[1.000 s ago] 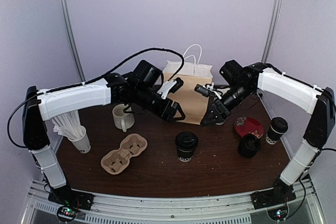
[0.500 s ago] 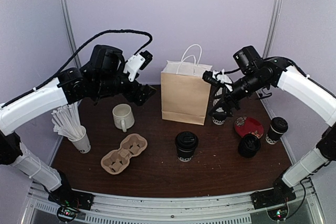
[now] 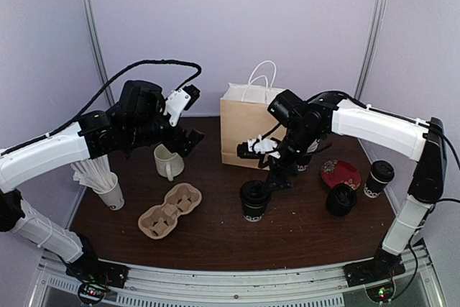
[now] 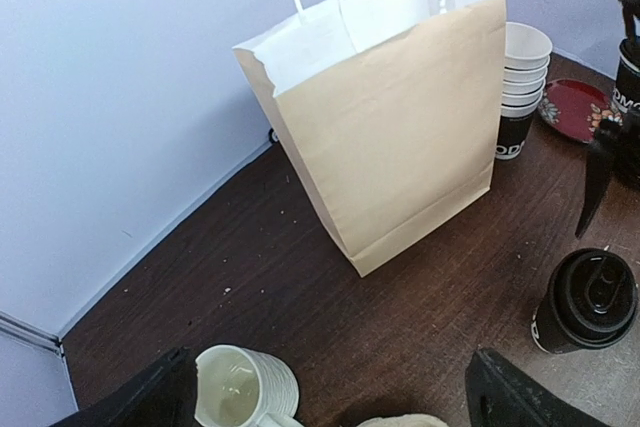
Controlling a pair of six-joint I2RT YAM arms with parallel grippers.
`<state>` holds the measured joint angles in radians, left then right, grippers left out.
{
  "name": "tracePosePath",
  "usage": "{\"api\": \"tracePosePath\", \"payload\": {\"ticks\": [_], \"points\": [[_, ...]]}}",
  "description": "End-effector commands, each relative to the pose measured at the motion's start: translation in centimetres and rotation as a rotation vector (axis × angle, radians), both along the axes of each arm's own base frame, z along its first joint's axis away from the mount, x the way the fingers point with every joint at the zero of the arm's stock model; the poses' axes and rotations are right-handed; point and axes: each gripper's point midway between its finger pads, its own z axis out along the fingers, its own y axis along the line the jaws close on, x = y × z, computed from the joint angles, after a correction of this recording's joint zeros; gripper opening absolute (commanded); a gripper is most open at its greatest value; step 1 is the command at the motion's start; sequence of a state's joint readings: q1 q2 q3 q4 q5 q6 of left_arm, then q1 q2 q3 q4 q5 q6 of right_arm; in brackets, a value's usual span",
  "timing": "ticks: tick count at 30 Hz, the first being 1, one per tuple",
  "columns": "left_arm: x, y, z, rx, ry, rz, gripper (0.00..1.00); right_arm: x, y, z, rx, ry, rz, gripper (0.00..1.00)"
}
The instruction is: Pack the takeout coffee
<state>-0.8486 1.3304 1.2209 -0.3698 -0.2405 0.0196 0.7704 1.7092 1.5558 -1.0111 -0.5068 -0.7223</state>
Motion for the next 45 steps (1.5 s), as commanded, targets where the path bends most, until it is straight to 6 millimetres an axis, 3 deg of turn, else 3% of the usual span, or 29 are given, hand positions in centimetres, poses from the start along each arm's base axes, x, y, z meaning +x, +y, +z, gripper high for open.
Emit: {"api": "tracePosePath", "payload": {"ticks": [1, 20, 28, 31, 38, 45], "points": [[0.6, -0.1, 1.8, -0.061, -0.049, 0.021, 0.98, 0.0, 0.7, -1.2, -0.078, -0.019, 0.021, 0.93], [0.6, -0.1, 1.4, -0.046, -0.038, 0.014, 0.97, -0.3, 1.5, -4.8, -0.174, -0.004, 0.019, 0.9], [0.6, -0.2, 1.1, -0.033, -0.033, 0.011, 0.98, -0.2, 1.8, -4.8, -0.173, -0.008, 0.009, 0.76], [0.7, -0.3, 1.1, -0.032, -0.032, 0.012, 0.98, -0.1, 1.7, -4.3, -0.168, -0.016, -0.001, 0.69], [0.6, -0.3, 1.0, -0.027, -0.027, 0.011, 0.98, -1.0, 0.1, -1.5, -0.157, -0.031, -0.023, 0.68], [0.7, -0.2, 0.8, -0.011, -0.028, 0.014, 0.97, -2.3, -4.4, 1.3, -0.133, -0.015, -0.091, 0.68]]}}
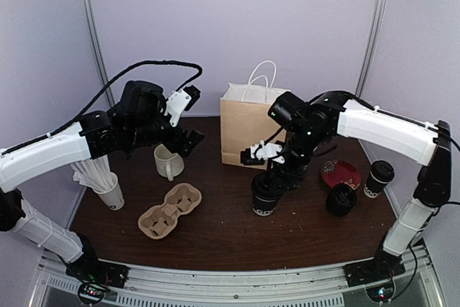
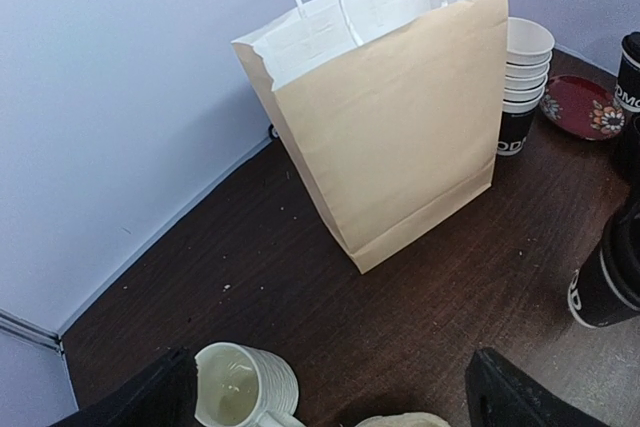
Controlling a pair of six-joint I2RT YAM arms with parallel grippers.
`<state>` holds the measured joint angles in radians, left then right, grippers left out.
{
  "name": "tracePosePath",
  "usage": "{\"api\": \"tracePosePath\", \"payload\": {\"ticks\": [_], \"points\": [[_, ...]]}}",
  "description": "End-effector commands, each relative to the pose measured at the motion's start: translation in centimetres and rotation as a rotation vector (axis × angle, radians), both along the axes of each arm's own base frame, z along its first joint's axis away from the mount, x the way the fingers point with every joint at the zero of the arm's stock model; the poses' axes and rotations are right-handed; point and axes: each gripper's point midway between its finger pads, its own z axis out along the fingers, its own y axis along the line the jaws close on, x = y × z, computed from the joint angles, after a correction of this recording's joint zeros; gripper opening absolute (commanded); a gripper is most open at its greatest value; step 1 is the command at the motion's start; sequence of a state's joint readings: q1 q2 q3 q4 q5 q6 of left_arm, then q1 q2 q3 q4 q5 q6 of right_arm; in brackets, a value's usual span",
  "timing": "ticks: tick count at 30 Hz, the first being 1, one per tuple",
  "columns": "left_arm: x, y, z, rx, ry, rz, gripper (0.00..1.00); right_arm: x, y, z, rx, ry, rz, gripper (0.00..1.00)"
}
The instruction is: Pack the takeout coffee
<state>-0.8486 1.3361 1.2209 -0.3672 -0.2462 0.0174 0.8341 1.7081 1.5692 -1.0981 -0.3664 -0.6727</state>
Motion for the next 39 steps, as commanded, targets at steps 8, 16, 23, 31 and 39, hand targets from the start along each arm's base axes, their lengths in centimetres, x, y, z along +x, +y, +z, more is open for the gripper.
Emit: {"api": "tracePosePath", "payload": {"ticks": [8, 16, 23, 31, 39], "points": [[0.8, -0.2, 0.5, 0.005, -0.024, 0.011, 0.98, 0.1, -11.8, 5.0, 0.078, -0.004, -0.282, 0.68], [0.9, -0.5, -0.2, 0.018, -0.007, 0.005, 0.97, 2.8, -22.2, 7.0, 0.113, -0.039, -0.625, 0.67], [0.9, -0.7, -0.3, 0.017, 0.001, 0.0, 0.97, 1.6, -29.5, 7.1, 0.07, -0.02, -0.855, 0.66], [0.8, -1.0, -0.6, 0.011, 0.017, -0.009, 0.97, -3.3, -31.6, 4.2, -0.049, -0.024, -0.824, 0.67], [0.8, -1.1, -0.6, 0.007, 0.024, -0.013, 0.98, -4.9, -32.9, -0.3, -0.157, 0.016, -0.83, 0.67]]}}
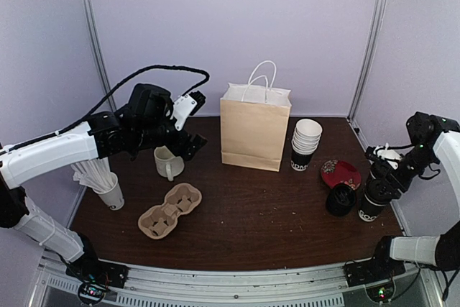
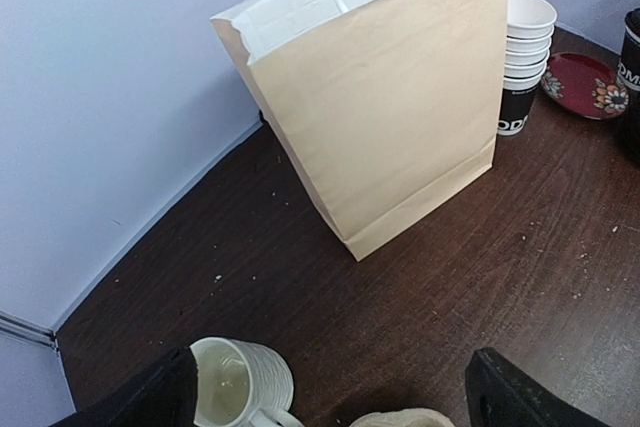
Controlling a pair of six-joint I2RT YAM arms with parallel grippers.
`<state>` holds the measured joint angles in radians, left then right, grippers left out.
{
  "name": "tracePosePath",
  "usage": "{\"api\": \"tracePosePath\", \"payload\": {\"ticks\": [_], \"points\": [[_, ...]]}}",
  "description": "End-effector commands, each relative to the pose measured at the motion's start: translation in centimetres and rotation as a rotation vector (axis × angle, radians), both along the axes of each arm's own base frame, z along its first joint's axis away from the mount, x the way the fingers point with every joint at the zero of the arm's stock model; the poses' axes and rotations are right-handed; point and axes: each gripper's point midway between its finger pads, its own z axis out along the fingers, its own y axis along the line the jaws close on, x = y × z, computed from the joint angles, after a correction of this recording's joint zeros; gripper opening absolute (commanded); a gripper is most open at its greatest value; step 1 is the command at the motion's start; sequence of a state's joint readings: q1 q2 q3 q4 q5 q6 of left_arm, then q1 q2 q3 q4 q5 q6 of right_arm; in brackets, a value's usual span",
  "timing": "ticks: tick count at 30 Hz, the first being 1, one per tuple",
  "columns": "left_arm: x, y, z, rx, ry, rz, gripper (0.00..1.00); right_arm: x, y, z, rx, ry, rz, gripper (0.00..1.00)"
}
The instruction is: Pack the takeout coffee
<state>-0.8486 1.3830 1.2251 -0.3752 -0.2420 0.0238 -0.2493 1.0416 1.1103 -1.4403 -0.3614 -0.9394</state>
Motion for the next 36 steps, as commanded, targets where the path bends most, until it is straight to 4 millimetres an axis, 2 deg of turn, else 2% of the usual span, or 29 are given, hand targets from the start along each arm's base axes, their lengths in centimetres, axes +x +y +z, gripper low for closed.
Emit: {"api": "tracePosePath", "payload": {"ticks": [1, 6, 15, 27, 31, 33, 36], "points": [[0.3, -0.5, 1.2, -0.034, -0.005, -0.006, 0.98, 0.0, -1.3, -1.5, -0.076, 0.004, 0.002, 0.67], [0.3, -0.7, 0.8, -0.027, 0.005, -0.01, 0.98, 0.9, -1.5, -2.7, -0.064, 0.009, -0.016, 0.67], [0.4, -0.7, 0.7, -0.023, 0.008, -0.011, 0.98, 3.4, -1.3, -4.0, 0.058, 0.012, -0.071, 0.69], [0.3, -1.0, 0.4, -0.021, 0.023, -0.019, 0.97, 3.3, -1.3, -5.8, 0.06, 0.041, -0.066, 0.77], [0.3, -1.1, 0.3, -0.02, 0.028, -0.024, 0.98, 2.9, -1.2, -5.5, 0.06, 0.043, -0.062, 0.84], [0.3, -1.1, 0.3, -0.019, 0.032, -0.027, 0.98, 2.7, -1.1, -4.9, 0.06, 0.031, -0.059, 0.93], [0.2, -1.2, 0.4, -0.018, 0.037, -0.031, 0.97, 2.2, -0.6, -3.6, 0.075, 0.022, -0.055, 0.95]]}}
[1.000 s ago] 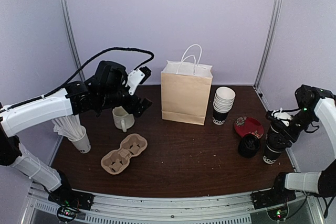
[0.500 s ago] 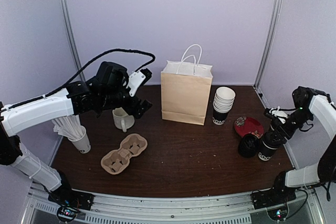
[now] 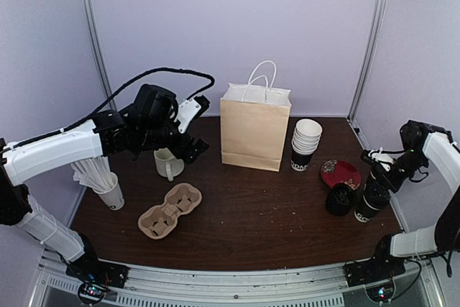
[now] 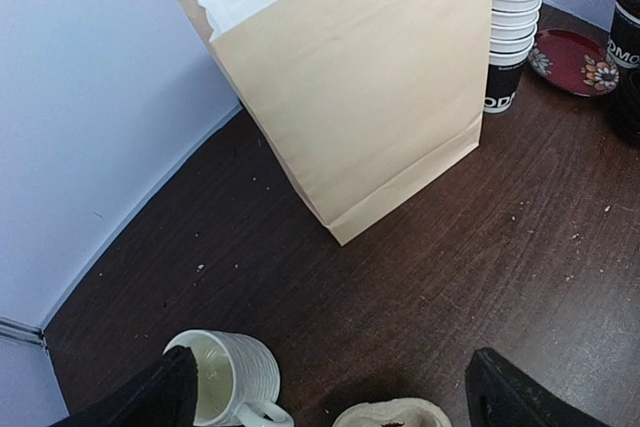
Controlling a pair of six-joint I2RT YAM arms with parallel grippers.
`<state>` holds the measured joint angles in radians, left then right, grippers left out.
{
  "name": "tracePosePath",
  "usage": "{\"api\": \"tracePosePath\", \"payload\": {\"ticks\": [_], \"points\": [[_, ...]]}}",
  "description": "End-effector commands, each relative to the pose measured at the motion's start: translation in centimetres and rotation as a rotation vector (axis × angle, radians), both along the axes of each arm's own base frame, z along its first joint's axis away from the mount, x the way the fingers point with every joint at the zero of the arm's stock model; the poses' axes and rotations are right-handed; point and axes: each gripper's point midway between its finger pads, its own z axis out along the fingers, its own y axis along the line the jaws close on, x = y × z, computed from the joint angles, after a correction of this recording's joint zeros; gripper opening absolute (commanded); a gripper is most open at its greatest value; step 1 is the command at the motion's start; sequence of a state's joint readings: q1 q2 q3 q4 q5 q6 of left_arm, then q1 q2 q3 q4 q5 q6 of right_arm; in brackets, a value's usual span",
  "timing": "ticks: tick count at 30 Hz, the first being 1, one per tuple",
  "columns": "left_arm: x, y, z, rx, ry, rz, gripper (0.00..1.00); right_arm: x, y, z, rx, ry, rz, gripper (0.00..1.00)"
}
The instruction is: Pack the takeout coffee
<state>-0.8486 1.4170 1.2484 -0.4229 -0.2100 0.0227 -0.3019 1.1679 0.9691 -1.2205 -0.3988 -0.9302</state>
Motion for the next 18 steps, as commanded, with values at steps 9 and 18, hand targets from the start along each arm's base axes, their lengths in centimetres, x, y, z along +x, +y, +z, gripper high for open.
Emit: {"api": "tracePosePath", "payload": {"ticks": [9, 18], "points": [[0.3, -0.6, 2.9, -0.042, -0.011, -0.012, 0.97, 1.2, 4.3, 9.5, 0.158, -0.172, 0.013, 0.88], [-0.7, -1.8, 4.8, -0.101, 0.062, -0.059, 0.9, 10.5, 15.0, 19.4, 0.319, -0.447, 0.196, 0.68]]}}
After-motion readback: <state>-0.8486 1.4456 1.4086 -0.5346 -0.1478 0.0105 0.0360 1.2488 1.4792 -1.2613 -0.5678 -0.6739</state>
